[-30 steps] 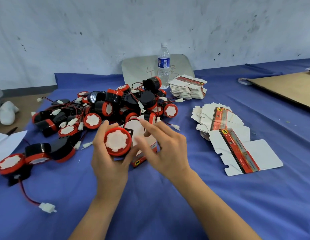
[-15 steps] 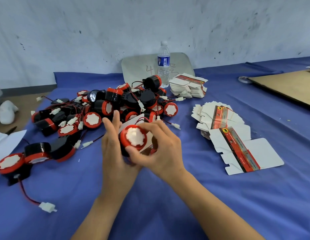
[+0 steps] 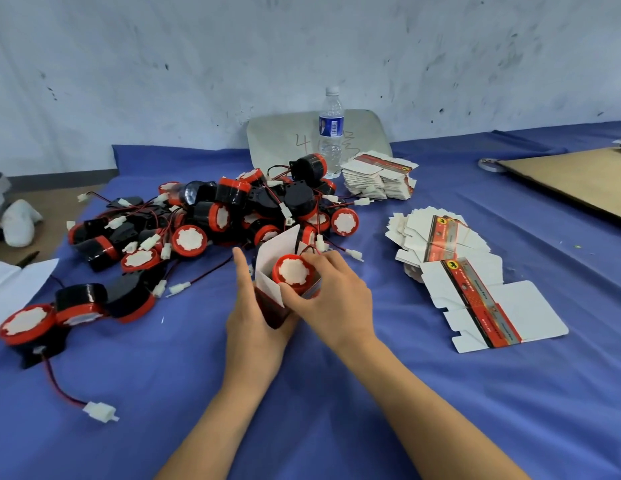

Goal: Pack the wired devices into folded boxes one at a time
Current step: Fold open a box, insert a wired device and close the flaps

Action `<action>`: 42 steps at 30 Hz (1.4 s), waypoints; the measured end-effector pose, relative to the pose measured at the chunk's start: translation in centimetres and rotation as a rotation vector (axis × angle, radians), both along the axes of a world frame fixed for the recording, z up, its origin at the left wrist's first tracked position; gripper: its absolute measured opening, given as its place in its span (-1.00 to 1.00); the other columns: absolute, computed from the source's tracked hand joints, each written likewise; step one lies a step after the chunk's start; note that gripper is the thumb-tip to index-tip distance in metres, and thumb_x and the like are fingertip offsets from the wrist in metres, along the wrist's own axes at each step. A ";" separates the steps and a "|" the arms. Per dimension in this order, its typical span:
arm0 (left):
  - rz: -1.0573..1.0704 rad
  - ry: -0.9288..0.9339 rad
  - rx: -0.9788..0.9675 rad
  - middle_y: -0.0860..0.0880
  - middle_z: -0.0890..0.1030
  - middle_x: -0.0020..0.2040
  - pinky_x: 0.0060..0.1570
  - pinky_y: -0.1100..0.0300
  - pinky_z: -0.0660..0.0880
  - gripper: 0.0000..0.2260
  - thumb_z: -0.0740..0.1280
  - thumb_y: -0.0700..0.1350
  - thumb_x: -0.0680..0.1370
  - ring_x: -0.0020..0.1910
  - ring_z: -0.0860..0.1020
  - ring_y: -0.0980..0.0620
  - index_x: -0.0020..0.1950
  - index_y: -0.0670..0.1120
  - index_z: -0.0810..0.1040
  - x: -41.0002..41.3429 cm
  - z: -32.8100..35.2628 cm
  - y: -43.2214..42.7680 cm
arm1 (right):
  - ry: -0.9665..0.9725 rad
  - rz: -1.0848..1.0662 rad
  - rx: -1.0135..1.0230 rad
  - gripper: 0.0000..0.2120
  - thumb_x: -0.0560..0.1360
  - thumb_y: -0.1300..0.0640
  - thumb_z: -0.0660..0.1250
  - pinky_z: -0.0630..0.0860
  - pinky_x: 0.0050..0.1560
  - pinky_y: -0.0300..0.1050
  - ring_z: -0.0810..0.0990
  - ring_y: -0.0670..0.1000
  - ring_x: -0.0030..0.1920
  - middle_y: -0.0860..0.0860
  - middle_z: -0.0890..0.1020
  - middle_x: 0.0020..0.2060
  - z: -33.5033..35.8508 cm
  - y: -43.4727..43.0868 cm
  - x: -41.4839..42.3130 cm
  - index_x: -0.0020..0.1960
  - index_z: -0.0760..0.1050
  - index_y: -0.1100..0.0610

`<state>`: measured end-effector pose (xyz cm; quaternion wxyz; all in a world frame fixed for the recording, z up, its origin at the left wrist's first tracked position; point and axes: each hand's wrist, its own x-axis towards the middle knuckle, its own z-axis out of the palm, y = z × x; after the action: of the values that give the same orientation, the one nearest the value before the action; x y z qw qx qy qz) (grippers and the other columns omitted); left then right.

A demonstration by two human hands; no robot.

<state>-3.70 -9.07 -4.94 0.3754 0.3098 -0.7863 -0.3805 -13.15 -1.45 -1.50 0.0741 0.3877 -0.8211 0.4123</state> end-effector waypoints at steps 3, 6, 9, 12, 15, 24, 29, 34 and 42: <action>-0.045 -0.052 -0.101 0.06 0.53 0.11 -0.20 0.44 0.41 0.04 0.53 -0.10 0.42 -0.07 0.52 0.25 0.34 0.58 -0.24 0.3 0.0 0.1 | 0.074 0.064 0.178 -0.49 0.42 -0.25 0.33 0.42 -0.10 -0.13 0.56 0.01 0.10 -0.20 0.46 0.26 -0.1 0.1 -0.3 0.31 0.47 -0.07; -0.130 -0.083 -0.145 0.07 0.43 0.08 -0.13 0.58 0.34 -0.17 0.47 -0.24 0.46 -0.05 0.43 0.44 0.38 0.48 0.11 0.6 0.0 0.4 | 0.149 0.145 0.300 -0.62 0.49 -0.22 0.23 0.38 -0.22 -0.13 0.58 0.05 0.04 -0.19 0.51 0.22 0.0 0.2 -0.5 0.18 0.56 -0.07; -0.138 -0.062 -0.157 0.05 0.44 0.12 -0.13 0.55 0.37 -0.47 0.43 -0.24 0.47 -0.05 0.43 0.40 0.23 0.32 0.40 0.6 0.3 0.5 | 0.152 0.199 0.346 -0.66 0.57 -0.09 0.14 0.32 -0.25 -0.13 0.57 0.07 0.04 -0.14 0.53 0.20 -0.1 0.1 -0.7 0.28 0.49 -0.06; -0.094 -0.062 -0.208 0.00 0.44 0.23 -0.13 0.58 0.34 -0.71 0.44 -0.15 0.49 -0.07 0.40 0.35 0.17 0.04 0.49 0.5 0.5 0.4 | 0.127 0.207 0.350 -0.60 0.60 0.10 0.08 0.27 -0.32 -0.08 0.56 0.19 -0.06 0.00 0.59 0.03 0.0 0.0 -0.9 0.43 0.24 -0.03; -0.067 -0.048 -0.268 -0.04 0.34 0.43 -0.10 0.56 0.33 -0.81 0.47 -0.17 0.48 0.00 0.38 0.37 0.04 -0.06 0.55 0.6 0.9 0.5 | 0.107 0.106 0.404 -0.69 0.59 0.22 0.09 0.09 -0.46 -0.08 0.39 0.18 -0.30 0.06 0.52 -0.23 0.2 0.1 -1.0 0.31 0.24 0.07; 0.101 -0.313 -0.513 0.08 0.41 0.42 -0.47 0.09 0.48 -0.68 0.40 -0.29 0.50 0.05 0.48 -0.13 0.21 -0.02 0.60 1.0 2.3 2.3 | 0.230 0.113 0.444 -0.82 0.55 0.18 0.14 0.08 -0.42 -0.11 0.47 0.10 -0.03 0.05 0.58 -0.05 1.0 0.3 -0.2 -0.01 0.52 0.16; 0.028 -0.560 -0.344 0.28 0.07 0.54 -0.24 0.09 0.47 -0.45 0.23 0.01 0.60 0.11 0.56 -0.05 0.54 0.15 0.08 0.7 0.9 2.6 | 0.197 0.188 0.446 -0.79 0.56 0.22 0.17 0.15 -0.31 -0.15 0.35 0.08 -0.11 0.05 0.44 0.12 1.3 0.4 -0.3 0.01 0.57 0.22; 0.000 -0.510 -0.320 0.27 0.01 0.51 -0.25 0.05 0.51 -0.42 0.25 0.03 0.59 0.05 0.57 -0.05 0.54 0.19 0.05 0.6 0.5 1.9 | 0.168 0.290 0.420 -0.75 0.51 0.29 0.18 0.45 -0.12 0.03 0.49 0.15 -0.01 0.09 0.54 0.06 1.9 0.6 -0.9 0.15 0.50 0.20; -0.046 -0.417 -0.301 0.35 0.14 0.41 -0.26 0.09 0.52 -0.68 0.28 0.03 0.57 0.04 0.55 0.07 0.32 0.23 0.40 0.7 0.4 1.2 | -0.062 0.397 0.141 -0.79 0.43 0.42 0.26 0.51 -0.16 -0.14 0.50 0.01 -0.23 0.02 0.60 -0.24 2.4 1.3 -2.1 -0.05 0.38 0.16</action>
<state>-3.00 -7.88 -4.52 0.2381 0.3041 -0.9015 -0.1955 -15.29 -0.10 0.86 -0.0612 0.5334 -0.7573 0.3718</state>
